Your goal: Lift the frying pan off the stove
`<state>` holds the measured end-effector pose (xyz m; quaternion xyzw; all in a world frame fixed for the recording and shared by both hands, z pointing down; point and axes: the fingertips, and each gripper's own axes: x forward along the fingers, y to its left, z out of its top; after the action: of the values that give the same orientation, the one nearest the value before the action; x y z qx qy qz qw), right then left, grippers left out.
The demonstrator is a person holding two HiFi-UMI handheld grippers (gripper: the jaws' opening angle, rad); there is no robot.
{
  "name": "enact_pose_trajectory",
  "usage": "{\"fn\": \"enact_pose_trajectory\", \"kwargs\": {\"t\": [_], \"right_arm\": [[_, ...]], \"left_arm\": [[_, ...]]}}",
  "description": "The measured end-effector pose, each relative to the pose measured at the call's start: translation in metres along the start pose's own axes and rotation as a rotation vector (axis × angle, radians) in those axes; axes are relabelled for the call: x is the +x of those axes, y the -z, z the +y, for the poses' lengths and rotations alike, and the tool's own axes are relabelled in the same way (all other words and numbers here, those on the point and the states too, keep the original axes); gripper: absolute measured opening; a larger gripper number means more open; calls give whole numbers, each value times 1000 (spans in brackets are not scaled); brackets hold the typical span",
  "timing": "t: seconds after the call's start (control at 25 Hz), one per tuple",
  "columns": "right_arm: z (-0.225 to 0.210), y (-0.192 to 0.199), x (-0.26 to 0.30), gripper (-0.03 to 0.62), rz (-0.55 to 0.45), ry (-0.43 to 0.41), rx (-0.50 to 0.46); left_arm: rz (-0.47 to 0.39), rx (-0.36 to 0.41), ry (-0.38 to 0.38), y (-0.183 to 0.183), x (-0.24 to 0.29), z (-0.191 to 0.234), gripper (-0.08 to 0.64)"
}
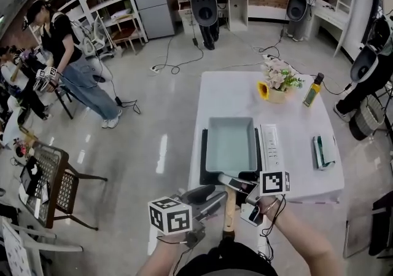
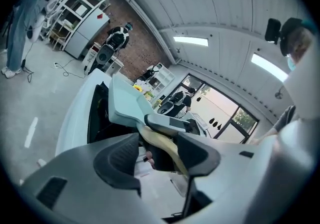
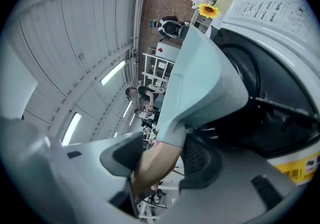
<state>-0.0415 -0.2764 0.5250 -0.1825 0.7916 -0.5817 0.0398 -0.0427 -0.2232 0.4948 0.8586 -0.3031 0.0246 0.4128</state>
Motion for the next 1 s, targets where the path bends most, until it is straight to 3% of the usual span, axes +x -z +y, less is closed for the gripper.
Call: {"fn": "enact_pose_trajectory", "kwargs": {"t": [0.44, 1.0], "right_arm": [[-2, 2, -3, 227, 16, 13, -1], [-1, 3, -1, 227, 29, 10, -4]], "left_arm": [[34, -241, 138, 13, 25, -15, 224], [143, -326, 264, 27, 44, -28, 222]]}}
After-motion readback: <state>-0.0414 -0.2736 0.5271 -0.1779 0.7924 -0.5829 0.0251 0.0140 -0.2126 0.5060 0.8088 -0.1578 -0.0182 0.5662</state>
